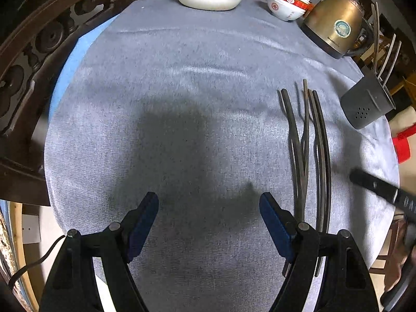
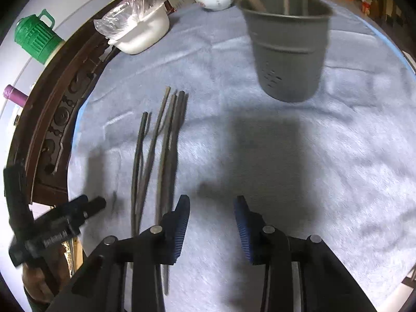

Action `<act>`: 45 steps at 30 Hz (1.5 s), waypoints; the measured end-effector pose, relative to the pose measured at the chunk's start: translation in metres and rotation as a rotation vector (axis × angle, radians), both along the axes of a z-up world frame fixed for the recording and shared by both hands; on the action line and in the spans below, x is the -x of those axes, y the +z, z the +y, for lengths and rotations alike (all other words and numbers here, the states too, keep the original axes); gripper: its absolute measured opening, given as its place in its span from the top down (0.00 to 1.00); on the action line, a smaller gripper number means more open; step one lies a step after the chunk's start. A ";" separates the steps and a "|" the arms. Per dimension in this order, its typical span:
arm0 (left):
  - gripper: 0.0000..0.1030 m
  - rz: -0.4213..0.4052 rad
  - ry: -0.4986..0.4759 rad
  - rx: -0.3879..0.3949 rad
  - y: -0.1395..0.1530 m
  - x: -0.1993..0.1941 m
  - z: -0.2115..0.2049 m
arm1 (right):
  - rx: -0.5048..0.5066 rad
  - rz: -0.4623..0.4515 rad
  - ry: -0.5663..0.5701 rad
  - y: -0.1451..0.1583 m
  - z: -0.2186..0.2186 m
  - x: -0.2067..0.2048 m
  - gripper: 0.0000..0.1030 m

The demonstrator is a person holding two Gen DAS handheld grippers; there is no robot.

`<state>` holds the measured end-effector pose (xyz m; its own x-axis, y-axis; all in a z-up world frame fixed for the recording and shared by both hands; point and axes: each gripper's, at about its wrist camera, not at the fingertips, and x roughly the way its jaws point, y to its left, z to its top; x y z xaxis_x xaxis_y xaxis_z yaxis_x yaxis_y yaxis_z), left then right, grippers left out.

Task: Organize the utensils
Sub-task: 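Close the right tool on a dark chopstick while the left tool grasps another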

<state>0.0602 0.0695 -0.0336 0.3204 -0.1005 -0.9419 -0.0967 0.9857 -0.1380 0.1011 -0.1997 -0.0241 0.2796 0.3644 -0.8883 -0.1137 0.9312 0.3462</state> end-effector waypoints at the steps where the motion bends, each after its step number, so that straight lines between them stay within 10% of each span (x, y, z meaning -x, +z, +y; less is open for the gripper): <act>1: 0.22 0.004 -0.005 0.002 -0.001 0.000 0.000 | -0.007 0.009 0.002 0.000 0.004 -0.006 0.62; 18: 0.22 0.008 -0.014 0.006 0.002 -0.010 0.024 | 0.065 0.092 0.048 -0.015 0.057 -0.047 0.89; 29: 0.25 0.066 -0.077 0.049 0.018 -0.045 -0.004 | 0.138 0.097 0.045 -0.013 0.014 -0.041 0.93; 45: 0.63 0.252 -0.055 0.076 0.011 -0.105 -0.054 | 0.065 0.092 0.074 -0.013 -0.012 -0.037 0.91</act>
